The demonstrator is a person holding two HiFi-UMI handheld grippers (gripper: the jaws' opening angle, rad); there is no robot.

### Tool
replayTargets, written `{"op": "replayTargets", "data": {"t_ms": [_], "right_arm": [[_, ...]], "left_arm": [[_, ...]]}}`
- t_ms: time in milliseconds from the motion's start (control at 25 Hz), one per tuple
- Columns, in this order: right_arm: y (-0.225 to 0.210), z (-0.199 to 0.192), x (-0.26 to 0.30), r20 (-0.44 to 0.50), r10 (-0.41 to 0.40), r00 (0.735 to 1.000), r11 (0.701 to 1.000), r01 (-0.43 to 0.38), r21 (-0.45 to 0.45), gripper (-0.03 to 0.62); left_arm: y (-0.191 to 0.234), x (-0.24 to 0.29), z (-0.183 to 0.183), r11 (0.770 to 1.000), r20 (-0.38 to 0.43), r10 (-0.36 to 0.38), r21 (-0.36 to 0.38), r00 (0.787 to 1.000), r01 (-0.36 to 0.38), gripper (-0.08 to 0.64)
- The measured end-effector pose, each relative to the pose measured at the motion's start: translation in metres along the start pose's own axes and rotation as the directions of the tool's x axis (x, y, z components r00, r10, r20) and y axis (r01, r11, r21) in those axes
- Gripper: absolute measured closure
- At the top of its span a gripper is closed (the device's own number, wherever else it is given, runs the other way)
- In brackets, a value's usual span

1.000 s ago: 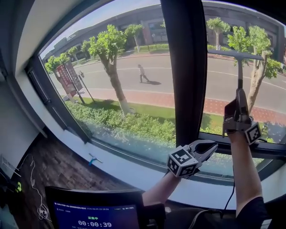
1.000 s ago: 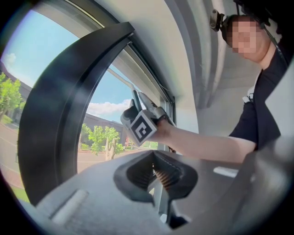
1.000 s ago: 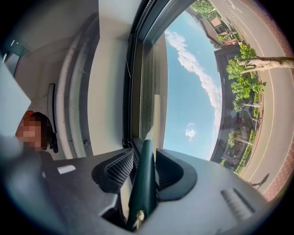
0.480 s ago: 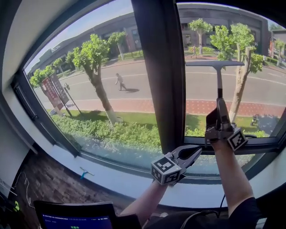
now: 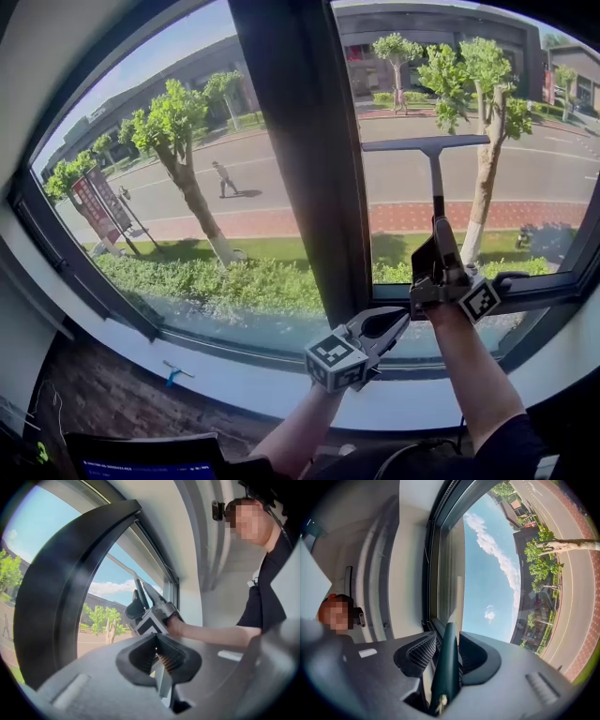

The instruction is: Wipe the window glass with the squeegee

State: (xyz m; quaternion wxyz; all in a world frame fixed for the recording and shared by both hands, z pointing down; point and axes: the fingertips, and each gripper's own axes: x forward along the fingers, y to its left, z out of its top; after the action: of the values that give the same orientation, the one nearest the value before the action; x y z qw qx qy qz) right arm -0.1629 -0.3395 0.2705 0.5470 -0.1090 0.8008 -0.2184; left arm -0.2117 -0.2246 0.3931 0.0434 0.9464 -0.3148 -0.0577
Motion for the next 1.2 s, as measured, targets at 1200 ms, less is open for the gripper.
{"op": "replayTargets", "data": {"t_ms": [1200], "right_arm": [[-0.066, -0.009, -0.209, 0.024, -0.927, 0.374, 0.359, 0.904, -0.232, 0.433]], "left_arm": [[0.01, -0.017, -0.016, 1.0, -0.023, 0.009, -0.011, 1.0, -0.01, 0.557]]}}
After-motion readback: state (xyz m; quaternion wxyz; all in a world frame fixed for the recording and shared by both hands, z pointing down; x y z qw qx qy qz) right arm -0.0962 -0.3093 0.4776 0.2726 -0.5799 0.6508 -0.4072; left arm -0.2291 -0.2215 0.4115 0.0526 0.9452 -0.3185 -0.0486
